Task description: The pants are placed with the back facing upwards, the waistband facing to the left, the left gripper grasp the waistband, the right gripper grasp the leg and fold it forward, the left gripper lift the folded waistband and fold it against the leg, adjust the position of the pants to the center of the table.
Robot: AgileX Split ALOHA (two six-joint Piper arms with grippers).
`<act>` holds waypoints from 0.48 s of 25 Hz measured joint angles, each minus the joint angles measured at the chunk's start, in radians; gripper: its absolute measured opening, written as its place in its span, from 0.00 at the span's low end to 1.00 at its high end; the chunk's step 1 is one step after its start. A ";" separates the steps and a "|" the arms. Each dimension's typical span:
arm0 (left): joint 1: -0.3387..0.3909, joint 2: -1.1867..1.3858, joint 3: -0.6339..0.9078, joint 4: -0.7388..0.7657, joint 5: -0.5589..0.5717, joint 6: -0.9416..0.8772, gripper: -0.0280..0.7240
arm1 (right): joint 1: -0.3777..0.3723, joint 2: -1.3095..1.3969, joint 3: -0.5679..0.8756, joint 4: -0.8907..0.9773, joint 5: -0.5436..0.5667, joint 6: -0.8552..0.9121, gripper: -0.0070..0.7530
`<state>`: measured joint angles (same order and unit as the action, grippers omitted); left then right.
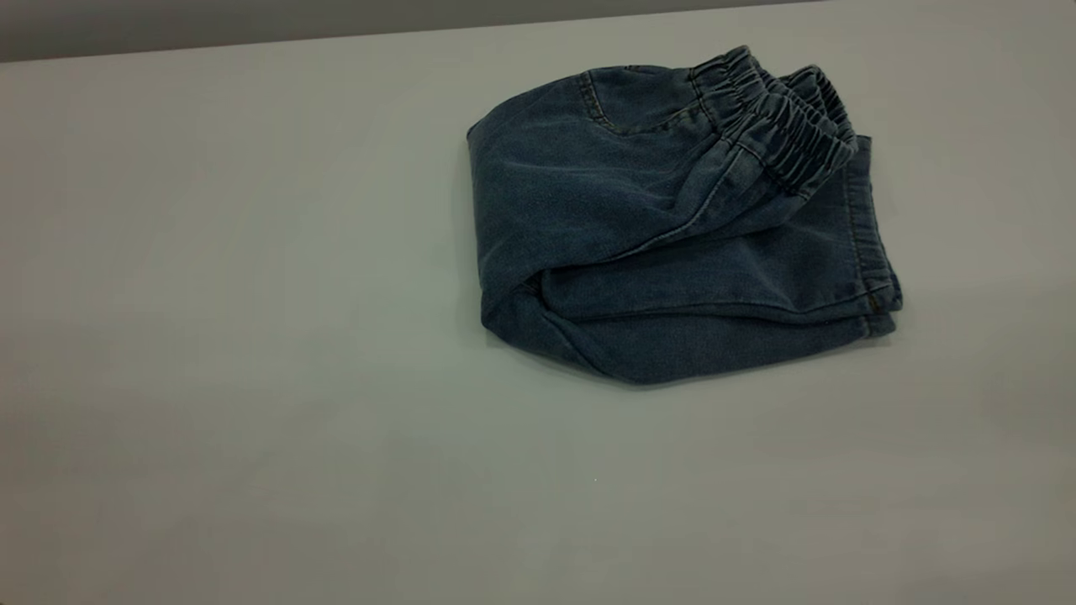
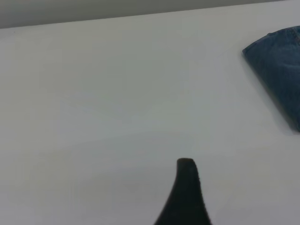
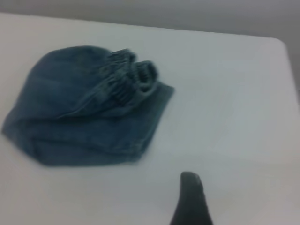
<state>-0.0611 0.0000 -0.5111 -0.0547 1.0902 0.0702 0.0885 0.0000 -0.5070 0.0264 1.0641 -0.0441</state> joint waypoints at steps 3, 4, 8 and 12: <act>0.000 0.000 0.000 0.000 0.000 0.000 0.75 | 0.000 0.000 0.000 -0.050 0.000 0.073 0.58; 0.000 0.000 0.000 0.000 -0.001 0.000 0.75 | 0.000 0.000 0.000 -0.050 0.000 0.085 0.58; 0.000 0.000 0.000 0.000 -0.001 0.000 0.75 | 0.000 0.000 0.001 -0.021 0.000 0.044 0.58; 0.000 0.000 0.000 0.000 -0.001 0.000 0.75 | 0.001 0.000 0.001 -0.012 0.000 0.035 0.58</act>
<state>-0.0611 0.0000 -0.5111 -0.0547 1.0892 0.0702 0.0894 0.0000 -0.5064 0.0140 1.0641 -0.0088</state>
